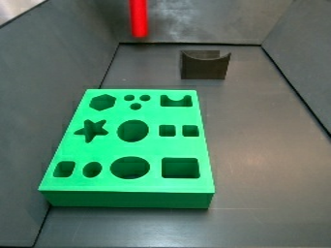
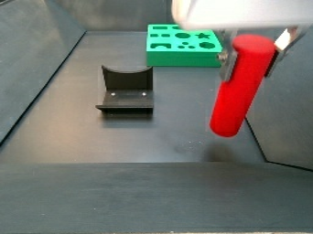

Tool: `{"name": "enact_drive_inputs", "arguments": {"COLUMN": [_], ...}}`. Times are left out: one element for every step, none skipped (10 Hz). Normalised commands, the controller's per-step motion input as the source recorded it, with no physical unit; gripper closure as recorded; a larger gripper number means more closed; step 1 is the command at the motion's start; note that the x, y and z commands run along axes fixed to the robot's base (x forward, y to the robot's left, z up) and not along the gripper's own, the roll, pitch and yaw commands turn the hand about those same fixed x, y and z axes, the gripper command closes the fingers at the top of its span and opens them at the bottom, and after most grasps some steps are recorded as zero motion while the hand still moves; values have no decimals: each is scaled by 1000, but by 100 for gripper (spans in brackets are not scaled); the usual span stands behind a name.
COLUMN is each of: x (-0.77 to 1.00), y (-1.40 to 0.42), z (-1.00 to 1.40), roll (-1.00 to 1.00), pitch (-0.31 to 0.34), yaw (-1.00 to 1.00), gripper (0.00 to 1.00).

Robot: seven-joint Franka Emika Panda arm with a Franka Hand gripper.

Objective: Pick up the round object. Move up. Move to above the board. Insert the round object.
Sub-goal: Move to above the board.

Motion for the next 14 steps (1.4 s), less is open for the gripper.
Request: {"name": "enact_drive_inputs", "arguments": {"x": [7,5,-5,-3,4,7,9,4,1,-2,-3,-4,-4,-2], "y": [72,73,69,67,72,73,72,73,72,72,53,40,35,24], "z": [1000,1000,1000,1000,1000,1000,1000,1000,1000,984,769,612,508,250], "roll": [-160,-164,-157,-147,-125,-115,-96,-66,-45,-28,-13,-6,-1,9], "pitch": [-109,-100,-68,-51,12,33,54,65,67,74,78,82,83,90], "yaw": [-77,-74,-63,-59,-49,-48,-46,-44,-45,-44,-36,-28,-22,-6], "gripper": [100,100,100,100,100,100,100,100,100,100,100,100,100,100]}}
